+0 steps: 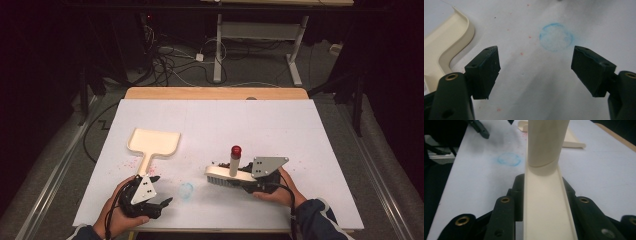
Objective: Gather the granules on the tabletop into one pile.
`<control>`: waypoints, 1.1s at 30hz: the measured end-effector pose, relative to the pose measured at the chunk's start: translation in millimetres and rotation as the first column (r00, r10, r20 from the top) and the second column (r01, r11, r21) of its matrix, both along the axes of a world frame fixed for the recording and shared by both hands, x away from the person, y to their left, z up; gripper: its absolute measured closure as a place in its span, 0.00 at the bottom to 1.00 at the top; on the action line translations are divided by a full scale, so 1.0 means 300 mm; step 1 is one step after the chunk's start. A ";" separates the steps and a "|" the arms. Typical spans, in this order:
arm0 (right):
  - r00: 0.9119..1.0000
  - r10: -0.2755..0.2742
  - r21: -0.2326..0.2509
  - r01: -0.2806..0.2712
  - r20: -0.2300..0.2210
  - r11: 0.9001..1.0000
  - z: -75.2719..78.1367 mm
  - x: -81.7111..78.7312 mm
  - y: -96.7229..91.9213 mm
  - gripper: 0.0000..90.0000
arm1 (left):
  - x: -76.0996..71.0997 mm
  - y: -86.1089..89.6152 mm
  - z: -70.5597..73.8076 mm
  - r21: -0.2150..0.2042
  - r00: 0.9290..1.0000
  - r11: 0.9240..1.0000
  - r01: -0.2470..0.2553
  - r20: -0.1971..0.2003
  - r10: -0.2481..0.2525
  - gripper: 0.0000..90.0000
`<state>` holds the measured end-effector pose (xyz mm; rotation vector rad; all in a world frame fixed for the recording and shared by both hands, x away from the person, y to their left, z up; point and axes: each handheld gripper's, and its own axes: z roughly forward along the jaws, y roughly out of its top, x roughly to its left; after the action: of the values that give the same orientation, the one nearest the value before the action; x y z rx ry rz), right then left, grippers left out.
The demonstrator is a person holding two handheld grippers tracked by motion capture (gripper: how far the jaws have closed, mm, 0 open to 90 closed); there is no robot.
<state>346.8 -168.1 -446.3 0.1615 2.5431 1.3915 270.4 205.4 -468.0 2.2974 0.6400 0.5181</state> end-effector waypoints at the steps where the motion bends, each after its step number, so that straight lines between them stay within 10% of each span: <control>1: 1.000 -0.005 0.008 0.005 0.000 1.000 0.004 0.004 0.000 0.75 | -0.001 0.000 0.000 0.000 1.000 1.000 0.001 -0.001 -0.001 0.25; 8: 0.992 -0.118 0.053 0.116 0.036 0.992 0.061 -0.027 -0.027 0.74 | -0.006 0.008 0.006 -0.004 1.000 1.000 -0.003 0.005 0.004 0.25; 12: 0.961 -0.275 0.085 0.271 0.043 0.959 0.088 -0.057 -0.064 0.74 | -0.009 0.011 0.011 -0.008 1.000 1.000 -0.007 0.011 0.007 0.25; 21: 0.785 -0.615 0.046 0.613 0.073 0.789 0.038 -0.078 -0.107 0.75 | -0.009 0.009 0.013 -0.007 1.000 1.000 -0.002 0.015 0.002 0.25; 22: 0.781 -0.621 0.037 0.620 0.073 0.784 0.030 -0.074 -0.107 0.75 | -0.008 0.008 0.013 -0.007 1.000 1.000 -0.002 0.014 0.002 0.25; 24: 0.744 -0.664 0.006 0.665 0.075 0.747 0.002 -0.069 -0.093 0.75 | -0.007 0.007 0.013 -0.006 1.000 1.000 -0.001 0.013 0.001 0.25; 28: 0.719 -0.687 -0.006 0.691 0.103 0.723 -0.009 -0.069 -0.056 0.75 | -0.006 0.006 0.012 -0.005 1.000 1.000 0.002 0.011 -0.002 0.25; 33: 0.732 -0.674 -0.027 0.679 0.096 0.734 -0.017 -0.089 0.015 0.75 | -0.005 0.005 0.010 -0.004 1.000 1.000 0.001 0.009 -0.001 0.25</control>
<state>320.0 -163.4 -451.4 0.9073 2.0989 0.9865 268.9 206.9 -464.8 2.2901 0.6352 0.5254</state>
